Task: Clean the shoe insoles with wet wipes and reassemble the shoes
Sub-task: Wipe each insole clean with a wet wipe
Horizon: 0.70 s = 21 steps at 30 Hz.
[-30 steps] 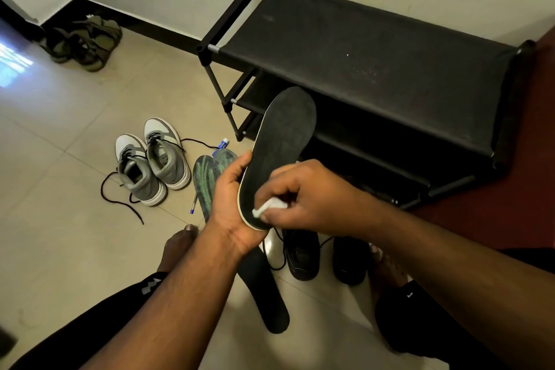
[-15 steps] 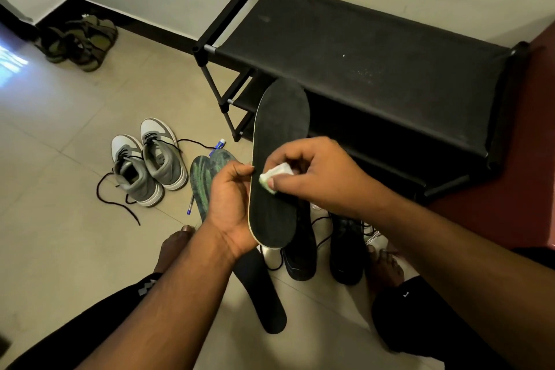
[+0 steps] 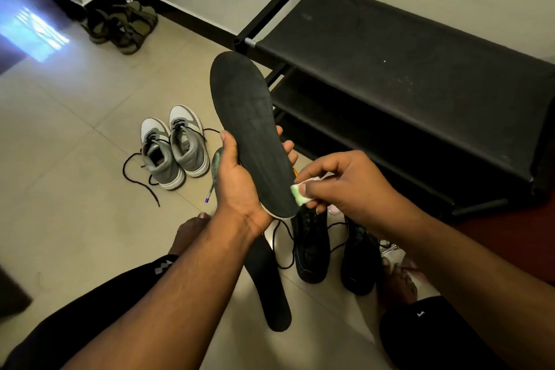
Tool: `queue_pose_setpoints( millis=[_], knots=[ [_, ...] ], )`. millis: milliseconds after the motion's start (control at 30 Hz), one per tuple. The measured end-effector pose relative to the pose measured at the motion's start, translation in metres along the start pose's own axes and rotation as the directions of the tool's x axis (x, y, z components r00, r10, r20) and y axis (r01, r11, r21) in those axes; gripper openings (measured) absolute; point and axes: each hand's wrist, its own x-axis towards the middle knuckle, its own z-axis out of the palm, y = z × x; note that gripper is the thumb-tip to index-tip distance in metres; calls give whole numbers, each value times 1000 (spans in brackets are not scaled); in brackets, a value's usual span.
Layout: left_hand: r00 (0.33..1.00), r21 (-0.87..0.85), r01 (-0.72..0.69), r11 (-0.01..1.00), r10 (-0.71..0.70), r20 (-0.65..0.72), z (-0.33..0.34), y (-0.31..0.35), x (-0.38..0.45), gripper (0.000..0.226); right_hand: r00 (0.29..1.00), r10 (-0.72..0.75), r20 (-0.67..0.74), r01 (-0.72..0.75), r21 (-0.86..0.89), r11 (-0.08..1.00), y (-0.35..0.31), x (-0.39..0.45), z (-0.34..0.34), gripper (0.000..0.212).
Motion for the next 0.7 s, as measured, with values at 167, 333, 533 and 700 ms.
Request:
queue_pose_setpoints(
  millis=[167, 333, 533, 700],
  knots=[
    [999, 43, 36, 998, -35, -35, -2, -2, -3, 85, 997, -48, 63, 50, -36, 998, -1, -8, 16, 11],
    [996, 46, -69, 997, 71, -57, -2, -2, 0, 78, 999, -34, -30, 33, -50, 998, 1, 0, 3, 11],
    [994, 53, -91, 994, 95, -60, 0, -4, 0, 79, 993, -59, 99, 57, 19, 998, 0, -7, 16, 14],
    [989, 47, -133, 990, 136, -65, -3, 0, 0, 76, 1000, -27, -9, 27, -11, 1000, 2, 4, -4, 10]
  ],
)
